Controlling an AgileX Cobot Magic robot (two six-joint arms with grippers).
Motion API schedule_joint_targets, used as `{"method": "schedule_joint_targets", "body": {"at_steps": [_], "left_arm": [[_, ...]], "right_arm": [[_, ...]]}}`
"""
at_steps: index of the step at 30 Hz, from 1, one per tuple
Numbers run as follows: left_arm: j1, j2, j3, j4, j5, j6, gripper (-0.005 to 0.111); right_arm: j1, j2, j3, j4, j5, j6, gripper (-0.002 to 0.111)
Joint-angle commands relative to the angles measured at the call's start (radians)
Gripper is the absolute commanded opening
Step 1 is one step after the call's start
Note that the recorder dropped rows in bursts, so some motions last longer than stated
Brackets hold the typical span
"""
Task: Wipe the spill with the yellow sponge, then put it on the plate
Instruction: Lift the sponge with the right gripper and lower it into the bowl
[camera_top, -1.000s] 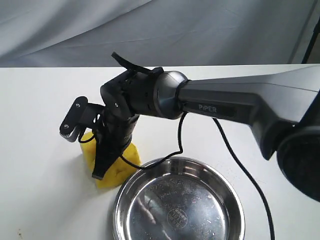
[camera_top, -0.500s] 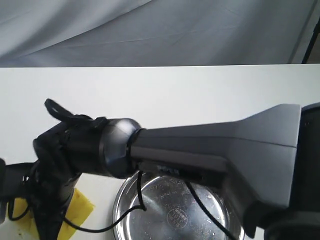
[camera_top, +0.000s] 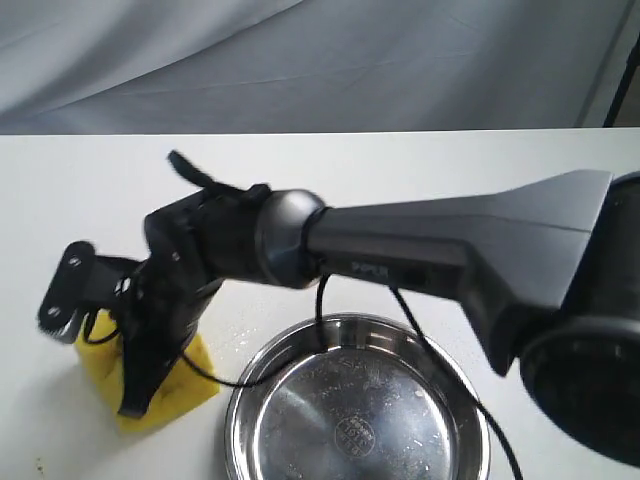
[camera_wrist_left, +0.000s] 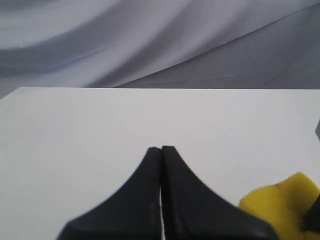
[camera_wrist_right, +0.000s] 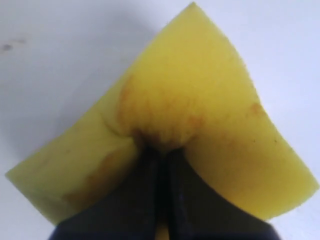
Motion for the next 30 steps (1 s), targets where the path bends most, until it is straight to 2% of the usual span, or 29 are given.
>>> {"method": "schedule_joint_targets", "body": {"at_steps": [1, 5, 10, 14, 17, 20, 21, 24, 28, 29, 30], "left_arm": [[0.002, -0.002, 0.005, -0.001, -0.003, -0.001, 0.000], [0.002, -0.002, 0.005, -0.001, -0.003, -0.001, 0.000], [0.002, -0.002, 0.005, -0.001, -0.003, -0.001, 0.000], [0.002, -0.002, 0.005, -0.001, -0.003, -0.001, 0.000], [0.002, -0.002, 0.005, -0.001, -0.003, -0.001, 0.000], [0.002, -0.002, 0.005, -0.001, -0.003, -0.001, 0.000], [0.002, -0.002, 0.005, -0.001, -0.003, -0.001, 0.000], [0.002, -0.002, 0.005, -0.001, -0.003, -0.001, 0.000], [0.002, -0.002, 0.005, -0.001, -0.003, -0.001, 0.000], [0.002, -0.002, 0.005, -0.001, -0.003, -0.001, 0.000], [0.002, -0.002, 0.005, -0.001, -0.003, -0.001, 0.000]], "right_arm": [[-0.123, 0.037, 0.009, -0.056, 0.078, 0.090, 0.000], [-0.169, -0.053, 0.009, -0.034, 0.082, 0.123, 0.000], [-0.170, -0.353, 0.009, -0.050, 0.116, 0.081, 0.000], [-0.190, -0.515, 0.018, -0.055, 0.406, 0.110, 0.000], [-0.192, -0.557, 0.121, -0.062, 0.483, 0.185, 0.000], [-0.192, -0.574, 0.262, -0.071, 0.478, 0.215, 0.000], [-0.192, -0.577, 0.374, -0.111, 0.430, 0.272, 0.000], [-0.192, -0.579, 0.564, -0.148, 0.220, 0.383, 0.000], [-0.190, -0.579, 0.702, -0.114, 0.091, 0.408, 0.000], [-0.190, -0.579, 0.708, -0.114, 0.089, 0.428, 0.002], [-0.190, -0.579, 0.709, -0.114, 0.104, 0.448, 0.012]]}}
